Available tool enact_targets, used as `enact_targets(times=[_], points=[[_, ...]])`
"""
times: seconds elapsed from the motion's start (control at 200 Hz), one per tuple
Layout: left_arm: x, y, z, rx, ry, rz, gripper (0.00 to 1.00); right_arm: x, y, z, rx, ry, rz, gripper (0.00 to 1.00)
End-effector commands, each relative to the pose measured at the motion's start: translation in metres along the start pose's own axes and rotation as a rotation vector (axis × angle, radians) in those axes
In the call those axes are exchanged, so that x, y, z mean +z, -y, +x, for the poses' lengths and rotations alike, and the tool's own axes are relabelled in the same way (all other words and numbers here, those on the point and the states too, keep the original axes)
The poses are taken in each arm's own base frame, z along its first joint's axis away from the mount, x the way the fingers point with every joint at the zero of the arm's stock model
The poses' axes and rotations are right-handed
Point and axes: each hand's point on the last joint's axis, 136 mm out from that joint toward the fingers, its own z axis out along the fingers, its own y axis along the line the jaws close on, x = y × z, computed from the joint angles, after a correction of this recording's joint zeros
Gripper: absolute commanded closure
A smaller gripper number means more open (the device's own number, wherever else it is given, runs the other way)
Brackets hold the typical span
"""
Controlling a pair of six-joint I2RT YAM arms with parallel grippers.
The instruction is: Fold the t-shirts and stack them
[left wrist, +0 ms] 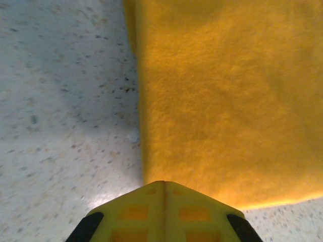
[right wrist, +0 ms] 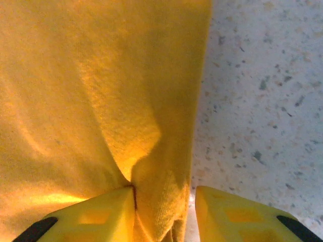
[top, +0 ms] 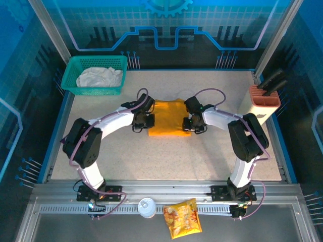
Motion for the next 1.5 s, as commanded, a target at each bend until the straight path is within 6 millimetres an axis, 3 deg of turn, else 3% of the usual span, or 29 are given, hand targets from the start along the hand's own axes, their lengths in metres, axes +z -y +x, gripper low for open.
enact_targets(times=[0.0, 0.12, 0.3, 0.445, 0.58, 0.876, 0.986, 1.016, 1.161, 1.491], points=[[0.017, 0.021, -0.007, -0.019, -0.008, 0.045, 1.0, 0.006, -0.003, -0.011, -0.002, 0.024, 0.022, 0.64], [0.045, 0.019, -0.003, -0.029, -0.054, 0.013, 1.0, 0.014, -0.004, -0.012, -0.008, 0.01, 0.029, 0.66], [0.067, -0.004, -0.009, -0.021, -0.08, -0.113, 1.0, 0.025, -0.002, -0.024, -0.012, 0.014, 0.038, 0.71], [0.08, -0.02, -0.036, -0.007, -0.089, -0.157, 1.0, 0.034, 0.003, -0.044, 0.004, 0.024, 0.043, 0.73], [0.089, -0.032, -0.075, -0.007, -0.078, -0.176, 1.0, 0.042, 0.008, -0.071, 0.018, 0.039, 0.045, 0.74], [0.112, -0.033, -0.14, 0.006, -0.078, -0.153, 1.0, 0.057, 0.024, -0.13, 0.044, 0.058, 0.045, 0.76], [0.119, -0.036, -0.155, 0.007, -0.074, -0.147, 1.0, 0.057, 0.027, -0.149, 0.05, 0.073, 0.035, 0.76], [0.12, -0.038, -0.158, 0.004, -0.072, -0.148, 1.0, 0.068, 0.03, -0.148, 0.052, 0.053, 0.042, 0.77], [0.126, -0.042, -0.174, -0.004, -0.055, -0.126, 1.0, 0.078, 0.034, -0.164, 0.069, 0.054, 0.023, 0.77], [0.134, -0.048, -0.192, -0.011, -0.018, -0.092, 1.0, 0.093, 0.029, -0.185, 0.088, 0.05, -0.003, 0.77]])
